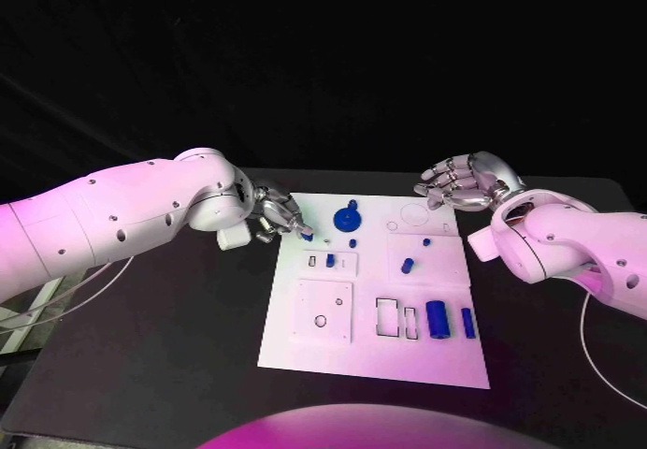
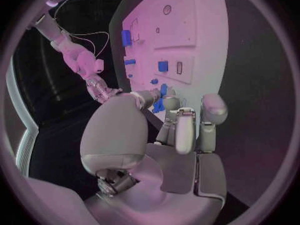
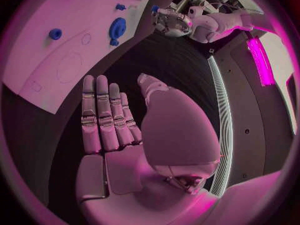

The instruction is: Assemble the parts on the task board

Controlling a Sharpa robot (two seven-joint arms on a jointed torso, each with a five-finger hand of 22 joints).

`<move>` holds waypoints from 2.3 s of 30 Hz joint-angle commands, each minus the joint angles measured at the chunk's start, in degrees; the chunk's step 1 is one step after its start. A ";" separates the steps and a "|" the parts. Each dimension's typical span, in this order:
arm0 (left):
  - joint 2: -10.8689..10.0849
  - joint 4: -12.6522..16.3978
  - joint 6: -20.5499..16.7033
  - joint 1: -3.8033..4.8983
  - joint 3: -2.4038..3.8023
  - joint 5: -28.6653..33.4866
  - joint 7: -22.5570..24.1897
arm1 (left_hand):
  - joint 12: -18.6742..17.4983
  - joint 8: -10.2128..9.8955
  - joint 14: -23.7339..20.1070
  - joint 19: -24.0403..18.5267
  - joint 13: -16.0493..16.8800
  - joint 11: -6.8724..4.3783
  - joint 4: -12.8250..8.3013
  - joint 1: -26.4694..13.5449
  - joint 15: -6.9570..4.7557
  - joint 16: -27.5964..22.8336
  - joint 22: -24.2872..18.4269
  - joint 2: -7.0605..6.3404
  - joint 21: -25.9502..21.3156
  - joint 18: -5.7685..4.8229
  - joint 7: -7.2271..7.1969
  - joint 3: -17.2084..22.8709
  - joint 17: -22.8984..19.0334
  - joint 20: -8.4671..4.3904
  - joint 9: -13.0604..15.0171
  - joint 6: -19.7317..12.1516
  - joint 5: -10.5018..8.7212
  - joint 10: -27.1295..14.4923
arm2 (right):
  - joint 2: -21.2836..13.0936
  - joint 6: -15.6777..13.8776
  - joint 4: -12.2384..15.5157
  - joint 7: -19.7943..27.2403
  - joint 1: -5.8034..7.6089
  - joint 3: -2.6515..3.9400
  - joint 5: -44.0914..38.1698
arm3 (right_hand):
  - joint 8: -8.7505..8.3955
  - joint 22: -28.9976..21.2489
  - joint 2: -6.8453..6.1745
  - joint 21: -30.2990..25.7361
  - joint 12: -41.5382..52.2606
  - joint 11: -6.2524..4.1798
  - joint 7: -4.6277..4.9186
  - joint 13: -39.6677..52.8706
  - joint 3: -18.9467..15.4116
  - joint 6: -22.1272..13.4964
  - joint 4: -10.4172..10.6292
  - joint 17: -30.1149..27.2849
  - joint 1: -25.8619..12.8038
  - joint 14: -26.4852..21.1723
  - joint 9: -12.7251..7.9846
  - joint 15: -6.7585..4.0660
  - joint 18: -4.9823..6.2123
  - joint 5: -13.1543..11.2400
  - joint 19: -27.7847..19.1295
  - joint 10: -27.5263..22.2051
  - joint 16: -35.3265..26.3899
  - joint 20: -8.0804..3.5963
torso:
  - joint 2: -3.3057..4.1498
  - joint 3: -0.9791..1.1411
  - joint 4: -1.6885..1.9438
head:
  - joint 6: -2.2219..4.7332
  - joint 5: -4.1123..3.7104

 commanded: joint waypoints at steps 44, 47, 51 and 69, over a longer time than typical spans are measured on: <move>0.34 8.70 -9.16 -2.62 -2.38 -18.40 -4.77 | 2.99 3.22 3.69 3.72 4.20 -1.49 -13.72 -8.78 -1.81 1.48 4.79 -2.15 3.04 -0.56 -1.96 14.77 5.97 -1.38 1.60 3.01 8.82 5.64 | 0.14 0.43 -0.10 0.89 -0.02 0.01 -0.31 | 0.25 -0.14 0.29 -0.42 -0.16 0.29 1.34 -0.17 -0.28 -0.49 0.01 -0.08 0.10 -0.03 -0.07 0.07 0.68 -0.01 0.05 -0.08 -0.26 0.36 | -0.20 -0.04 0.24 | -1.15 0.56; 0.41 8.62 -8.91 -2.75 -2.39 -19.12 -4.96 | 3.05 3.24 3.69 3.80 4.32 -1.50 -13.75 -8.80 -1.82 1.48 4.93 -2.16 3.10 -0.59 -1.96 14.77 5.97 -1.39 1.59 3.03 8.92 5.70 | 0.18 0.43 -0.12 0.92 -0.03 0.01 -0.30 | 0.25 -0.14 0.29 -0.42 -0.16 0.29 1.34 -0.17 -0.28 -0.49 0.01 -0.08 0.10 -0.03 -0.07 0.07 0.68 -0.01 0.05 -0.08 -0.26 0.36 | -0.23 -0.07 0.24 | -1.18 0.58; 0.54 8.54 -8.51 -2.86 -2.40 -19.47 -5.16 | 3.14 3.27 3.71 3.85 4.48 -1.52 -13.81 -8.83 -1.83 1.49 5.01 -2.17 3.15 -0.61 -1.98 14.79 6.00 -1.41 1.58 3.08 9.14 5.81 | 0.23 0.43 -0.14 0.95 -0.04 0.01 -0.29 | 0.25 -0.14 0.29 -0.42 -0.16 0.29 1.34 -0.17 -0.28 -0.49 0.01 -0.08 0.10 -0.03 -0.07 0.07 0.68 -0.01 0.05 -0.08 -0.26 0.36 | -0.20 -0.07 0.21 | -1.23 0.67; 0.85 8.30 -7.69 -3.81 -2.41 -19.66 -5.70 | 3.30 3.43 3.72 3.87 4.77 -1.61 -14.11 -9.28 -1.92 1.48 4.96 -2.25 3.20 -0.59 -2.05 14.90 6.01 -1.52 1.41 3.34 11.17 6.08 | 0.24 0.52 -0.12 1.03 -0.12 0.01 -0.17 | 0.31 -0.29 0.33 -0.47 -0.12 0.28 1.33 -0.38 -0.28 -0.50 0.00 -0.14 0.09 0.04 -0.11 0.06 0.69 0.00 0.12 -0.04 -0.36 0.36 | -0.20 0.02 0.15 | -1.27 0.69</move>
